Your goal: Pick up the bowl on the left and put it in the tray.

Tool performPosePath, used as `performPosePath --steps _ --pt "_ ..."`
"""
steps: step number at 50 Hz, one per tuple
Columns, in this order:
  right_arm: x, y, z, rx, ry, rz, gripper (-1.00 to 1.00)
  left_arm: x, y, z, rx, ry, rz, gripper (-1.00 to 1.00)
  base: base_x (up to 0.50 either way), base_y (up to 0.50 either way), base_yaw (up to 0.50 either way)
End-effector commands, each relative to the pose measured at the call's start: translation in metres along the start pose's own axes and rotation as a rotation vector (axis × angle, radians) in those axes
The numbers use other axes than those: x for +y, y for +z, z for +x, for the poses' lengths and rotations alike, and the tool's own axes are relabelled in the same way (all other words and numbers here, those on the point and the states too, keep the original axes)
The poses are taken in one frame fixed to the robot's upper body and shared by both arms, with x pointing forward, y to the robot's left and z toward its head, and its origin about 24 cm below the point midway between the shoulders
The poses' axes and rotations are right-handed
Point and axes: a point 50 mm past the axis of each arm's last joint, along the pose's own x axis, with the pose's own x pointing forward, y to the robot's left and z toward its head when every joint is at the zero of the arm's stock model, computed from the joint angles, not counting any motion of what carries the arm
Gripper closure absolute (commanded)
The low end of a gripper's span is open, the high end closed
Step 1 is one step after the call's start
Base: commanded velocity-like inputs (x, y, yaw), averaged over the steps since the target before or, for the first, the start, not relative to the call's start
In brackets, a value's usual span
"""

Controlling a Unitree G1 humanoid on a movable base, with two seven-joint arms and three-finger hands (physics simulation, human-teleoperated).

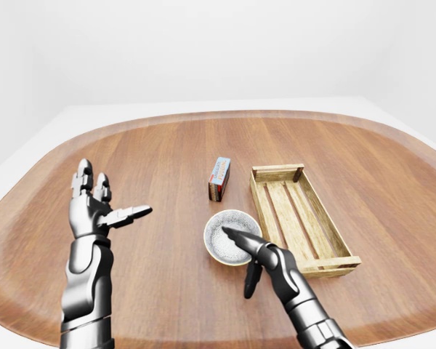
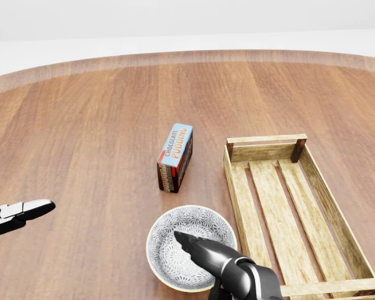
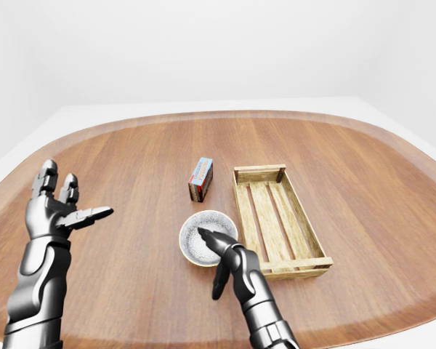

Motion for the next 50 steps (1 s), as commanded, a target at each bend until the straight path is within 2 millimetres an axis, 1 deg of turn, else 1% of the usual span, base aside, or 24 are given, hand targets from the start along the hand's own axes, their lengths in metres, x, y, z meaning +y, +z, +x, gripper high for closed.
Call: performPosePath --steps 1,6,10,14,30,31,32,33,37,46,50 --pt "0.005 0.000 0.005 0.005 0.013 0.011 -1.00 0.001 -0.002 -0.001 0.003 0.000 -0.001 -1.00 0.00 0.00 0.00" --pt "0.007 -0.001 0.005 0.007 0.023 0.014 -1.00 0.001 -0.004 0.000 0.006 0.002 -0.003 -1.00 0.00 0.00 0.00" --pt "0.005 -0.002 0.005 0.011 0.019 0.010 -1.00 0.002 -0.005 0.000 0.008 0.003 -0.004 -1.00 0.00 0.00 0.00" --pt "0.010 -0.005 0.007 0.025 0.032 0.020 -1.00 0.001 -0.007 0.000 0.010 0.000 -0.003 -1.00 0.00 0.00 0.00" --pt "0.010 -0.004 0.010 0.025 0.042 0.024 -1.00 0.001 -0.010 0.002 0.014 0.003 -0.004 -1.00 0.00 0.00 0.00" --pt "0.010 -0.004 0.010 0.023 0.041 0.023 -0.70 0.001 -0.010 0.002 0.015 0.003 -0.004 -1.00 0.00 0.00 0.00" --pt "0.011 -0.003 0.010 0.019 0.050 0.024 0.44 0.001 -0.011 0.002 0.015 0.003 -0.003 -1.00 0.00 0.00 0.00" --pt "0.011 -0.003 0.009 0.016 0.045 0.025 1.00 0.001 -0.011 0.002 0.015 0.002 -0.003 -1.00 0.00 0.00 0.00" --pt "0.011 -0.002 0.008 0.014 0.049 0.019 1.00 0.003 -0.013 0.003 0.019 0.007 0.000 -1.00 0.00 0.00 0.00" --pt "0.015 0.011 0.001 -0.029 0.063 -0.017 1.00 0.004 -0.014 0.003 0.018 0.007 0.004 -1.00 0.00 0.00 0.00" --pt "0.016 0.011 0.001 -0.030 0.064 -0.014 1.00 0.003 -0.016 0.003 0.023 0.005 0.003 -1.00 0.00 0.00 0.00"
